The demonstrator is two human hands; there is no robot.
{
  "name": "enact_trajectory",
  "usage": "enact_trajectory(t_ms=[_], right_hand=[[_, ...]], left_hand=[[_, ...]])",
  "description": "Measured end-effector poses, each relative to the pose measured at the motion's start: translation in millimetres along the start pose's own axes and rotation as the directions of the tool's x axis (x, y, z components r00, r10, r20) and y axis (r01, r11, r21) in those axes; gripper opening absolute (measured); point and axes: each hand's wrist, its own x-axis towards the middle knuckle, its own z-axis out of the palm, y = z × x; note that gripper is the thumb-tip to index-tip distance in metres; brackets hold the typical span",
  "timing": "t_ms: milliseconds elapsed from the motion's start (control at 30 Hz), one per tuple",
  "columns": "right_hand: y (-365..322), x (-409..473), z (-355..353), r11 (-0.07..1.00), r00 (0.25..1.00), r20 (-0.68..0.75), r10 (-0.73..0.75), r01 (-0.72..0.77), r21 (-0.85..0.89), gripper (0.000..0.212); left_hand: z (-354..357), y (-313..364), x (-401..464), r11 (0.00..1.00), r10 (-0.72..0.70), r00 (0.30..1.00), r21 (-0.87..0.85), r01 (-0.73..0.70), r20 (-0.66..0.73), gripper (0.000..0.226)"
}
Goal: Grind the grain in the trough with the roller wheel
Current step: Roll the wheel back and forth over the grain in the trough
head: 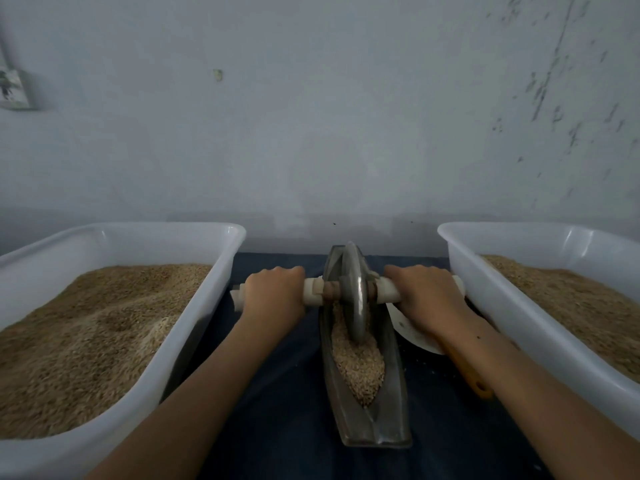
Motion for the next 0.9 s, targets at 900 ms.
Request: enact_trajectory(t_ms=[900], right_hand=[[0.4, 1.0, -11.9, 0.997, 0.994, 0.085, -0.073, 0.076, -0.029, 0.013]], left_hand=[[-0.6, -5.2, 1.8, 1.0, -0.005, 0.977, -0.026, 0.011, 0.215, 0.022]])
